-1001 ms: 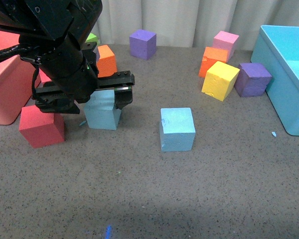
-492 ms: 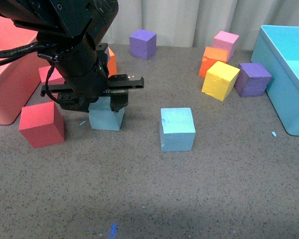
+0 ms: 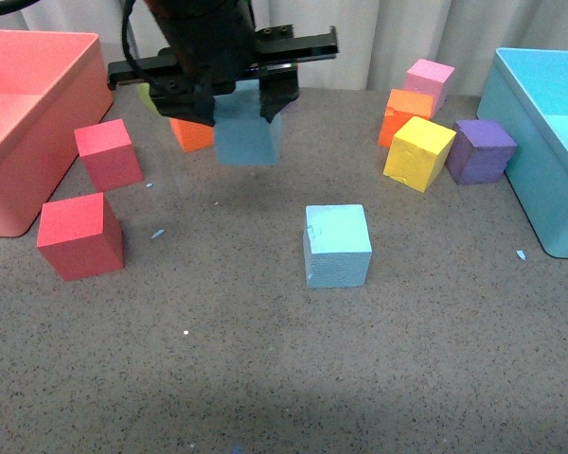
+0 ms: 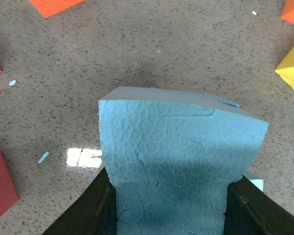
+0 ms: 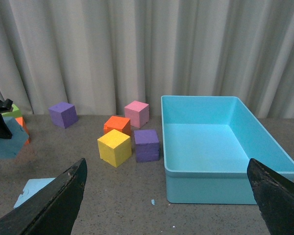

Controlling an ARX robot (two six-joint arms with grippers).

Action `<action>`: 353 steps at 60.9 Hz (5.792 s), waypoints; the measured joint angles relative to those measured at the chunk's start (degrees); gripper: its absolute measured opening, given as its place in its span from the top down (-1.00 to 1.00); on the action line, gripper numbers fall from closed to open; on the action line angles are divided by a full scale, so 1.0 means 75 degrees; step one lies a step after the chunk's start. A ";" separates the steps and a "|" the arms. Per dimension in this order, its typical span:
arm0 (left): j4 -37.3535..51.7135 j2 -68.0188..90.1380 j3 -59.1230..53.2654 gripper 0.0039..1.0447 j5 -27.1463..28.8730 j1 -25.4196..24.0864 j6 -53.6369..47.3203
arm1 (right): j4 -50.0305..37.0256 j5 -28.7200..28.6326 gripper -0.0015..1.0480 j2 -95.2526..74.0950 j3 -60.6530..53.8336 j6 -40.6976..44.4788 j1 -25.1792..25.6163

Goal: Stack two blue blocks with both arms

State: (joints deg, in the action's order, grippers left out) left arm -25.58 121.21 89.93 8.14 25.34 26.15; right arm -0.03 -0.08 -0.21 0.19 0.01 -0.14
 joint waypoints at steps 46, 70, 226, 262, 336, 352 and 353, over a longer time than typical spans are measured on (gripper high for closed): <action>-0.1078 0.0568 0.0702 0.23 0.0452 0.1294 0.2151 | 0.0000 0.0000 -0.82 0.0000 0.0000 0.0000 0.0000; -0.1256 0.0533 0.0519 0.25 0.0408 0.1754 0.2611 | 0.0000 0.0000 -0.82 0.0000 0.0000 0.0000 0.0000; 1.0235 -0.8839 -1.1593 0.93 -0.0204 -0.2474 -0.3421 | 0.0000 0.0003 -0.82 0.0000 0.0000 0.0000 0.0000; 0.7044 -1.2525 -1.1844 0.93 -0.1067 -0.3357 -0.3430 | 0.0000 0.0000 -0.82 0.0000 0.0000 0.0000 0.0000; 0.3427 -1.6122 -1.1844 0.49 -0.1072 -0.3360 -0.3430 | 0.0000 0.0000 -0.82 0.0000 0.0000 0.0000 0.0000; 0.3427 -1.6125 -1.1844 -0.49 -0.1072 -0.3360 -0.3430 | 0.0000 0.0003 -0.82 0.0000 0.0000 0.0000 0.0000; 0.3427 -1.6125 -1.1844 -0.54 -0.1072 -0.3357 -0.3430 | 0.0000 0.0000 -0.82 0.0000 0.0000 0.0000 0.0000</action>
State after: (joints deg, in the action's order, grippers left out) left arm 0.12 0.27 1.10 0.10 0.16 0.43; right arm -0.03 -0.08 -0.21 0.19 0.01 -0.14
